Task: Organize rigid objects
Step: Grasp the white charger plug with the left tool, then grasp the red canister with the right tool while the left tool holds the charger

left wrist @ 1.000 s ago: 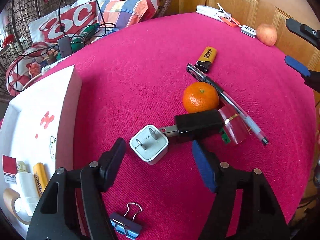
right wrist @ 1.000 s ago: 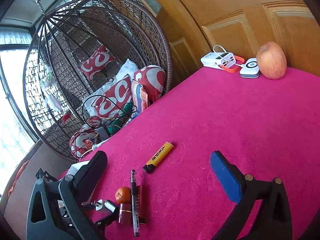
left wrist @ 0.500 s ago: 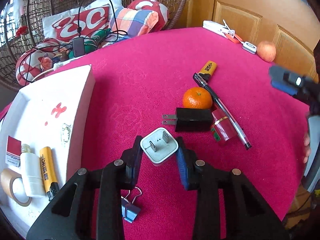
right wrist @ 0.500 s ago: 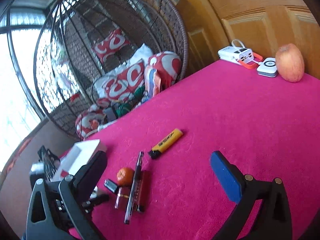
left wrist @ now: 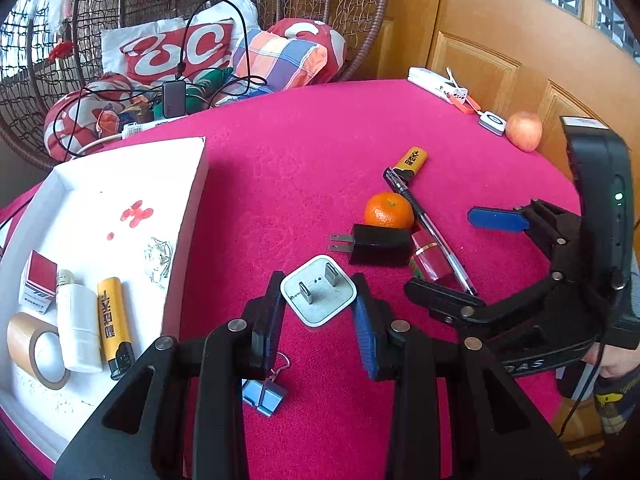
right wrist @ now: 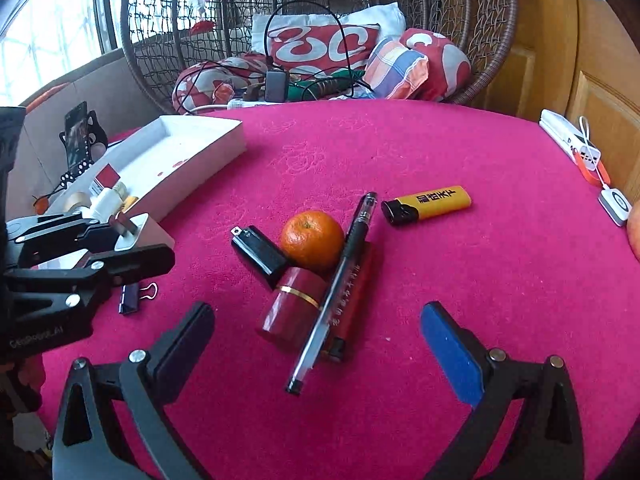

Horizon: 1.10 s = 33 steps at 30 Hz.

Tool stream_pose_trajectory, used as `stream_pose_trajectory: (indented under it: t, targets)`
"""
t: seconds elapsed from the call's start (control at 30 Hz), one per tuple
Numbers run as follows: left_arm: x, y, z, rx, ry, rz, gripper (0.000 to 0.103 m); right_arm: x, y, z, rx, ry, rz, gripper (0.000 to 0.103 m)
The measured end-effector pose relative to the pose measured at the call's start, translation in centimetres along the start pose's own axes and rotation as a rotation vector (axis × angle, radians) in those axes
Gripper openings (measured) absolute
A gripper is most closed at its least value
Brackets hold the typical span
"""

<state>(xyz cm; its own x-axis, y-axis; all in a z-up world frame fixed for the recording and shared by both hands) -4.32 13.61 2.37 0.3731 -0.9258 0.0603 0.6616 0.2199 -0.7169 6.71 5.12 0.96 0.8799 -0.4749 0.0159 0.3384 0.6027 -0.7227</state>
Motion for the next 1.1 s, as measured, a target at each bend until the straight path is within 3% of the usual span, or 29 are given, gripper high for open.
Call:
stream_pose_trajectory:
  t: [0.13,0.27,0.37,0.5,0.57,0.63,0.7,0.93,1.1]
  targets:
    - [-0.1,-0.2,-0.1,0.007,-0.002,-0.002,0.031,1.4,1.0,-0.2,-0.031,-0.024,-0.119,0.102]
    - [0.0,-0.1,-0.1,0.006,-0.011,-0.008,0.031,6.4,0.5,-0.8,-0.041,0.111,-0.148,0.102]
    - [0.2,0.1,-0.3,0.002,-0.011,-0.017,0.031,8.8,-0.6,-0.6,0.013,0.176,-0.108,0.102]
    - [0.4,0.0,-0.2,0.002,-0.013,-0.02,0.031,6.7,-3.4,-0.1,0.154,0.035,-0.041,0.102]
    - [0.4,-0.1,-0.1,0.005,-0.017,-0.021,0.031,5.2,-3.6,0.0,0.164,-0.052,-0.017,0.101]
    - [0.4,-0.3,-0.1,0.01,-0.021,-0.022,0.031,4.1,-2.9,0.1,0.128,-0.091,0.031,0.087]
    - [0.3,-0.6,0.0,0.017,-0.024,-0.023,0.031,3.3,-1.9,0.0,0.083,-0.103,0.085,0.055]
    - [-0.1,-0.6,-0.1,0.015,-0.044,-0.033,0.031,1.0,-0.4,0.1,0.025,-0.184,0.134,0.047]
    - [-0.2,-0.8,-0.2,0.02,-0.052,-0.038,0.032,0.5,0.6,-0.6,-0.033,-0.204,0.12,0.045]
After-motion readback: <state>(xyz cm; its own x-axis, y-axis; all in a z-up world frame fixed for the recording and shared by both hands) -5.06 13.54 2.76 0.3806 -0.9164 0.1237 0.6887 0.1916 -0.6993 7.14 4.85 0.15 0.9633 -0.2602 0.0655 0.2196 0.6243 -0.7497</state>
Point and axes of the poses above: each gripper's, at about its wrist camera, not at the fingertips, and y roughly the way its jaws point, x to its right, z to its top, the point moved 3 cm from there along y, roughly the way its jaws point, and after that the axes turned 1 degree about y, right-handed, at the moved point
